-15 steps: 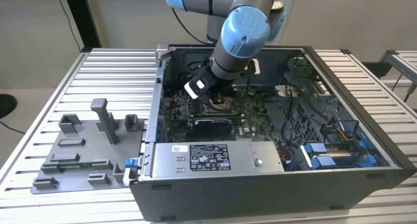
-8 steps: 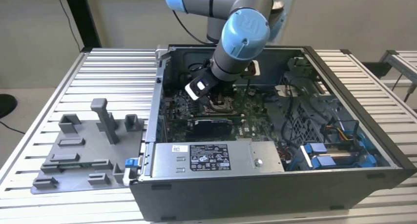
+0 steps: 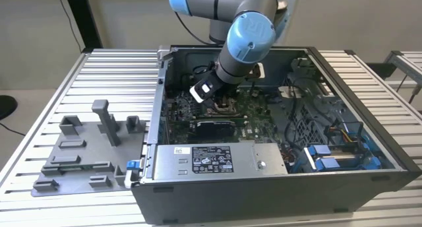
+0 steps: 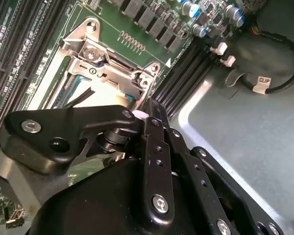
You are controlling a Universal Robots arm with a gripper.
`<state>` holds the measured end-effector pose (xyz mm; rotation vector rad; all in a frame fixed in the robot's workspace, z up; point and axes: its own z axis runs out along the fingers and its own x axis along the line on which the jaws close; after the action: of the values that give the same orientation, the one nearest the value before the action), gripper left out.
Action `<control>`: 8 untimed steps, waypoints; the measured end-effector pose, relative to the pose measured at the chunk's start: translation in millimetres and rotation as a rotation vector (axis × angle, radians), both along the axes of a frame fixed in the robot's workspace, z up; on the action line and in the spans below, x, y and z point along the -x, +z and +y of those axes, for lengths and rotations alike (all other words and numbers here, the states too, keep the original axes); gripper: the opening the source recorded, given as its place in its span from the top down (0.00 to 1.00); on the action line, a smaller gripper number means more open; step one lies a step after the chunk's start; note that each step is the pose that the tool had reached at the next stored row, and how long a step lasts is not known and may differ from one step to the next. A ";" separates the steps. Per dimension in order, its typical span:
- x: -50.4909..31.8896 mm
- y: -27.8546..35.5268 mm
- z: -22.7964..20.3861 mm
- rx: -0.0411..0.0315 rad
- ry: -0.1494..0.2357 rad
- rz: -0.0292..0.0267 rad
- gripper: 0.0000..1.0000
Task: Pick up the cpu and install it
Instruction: 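Close the cpu cover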
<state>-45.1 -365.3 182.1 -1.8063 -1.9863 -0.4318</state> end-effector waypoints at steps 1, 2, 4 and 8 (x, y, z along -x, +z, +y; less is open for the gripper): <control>-0.6 -0.6 0.0 -0.0002 0.000 0.0000 1.00; -1.3 -1.2 0.1 -0.0005 0.000 0.0000 1.00; -2.7 -2.3 0.1 -0.0010 0.000 0.0000 1.00; -4.9 -3.5 0.1 -0.0036 0.000 0.0000 1.00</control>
<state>-40.2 -365.2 178.7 -1.8041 -1.9843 -0.4351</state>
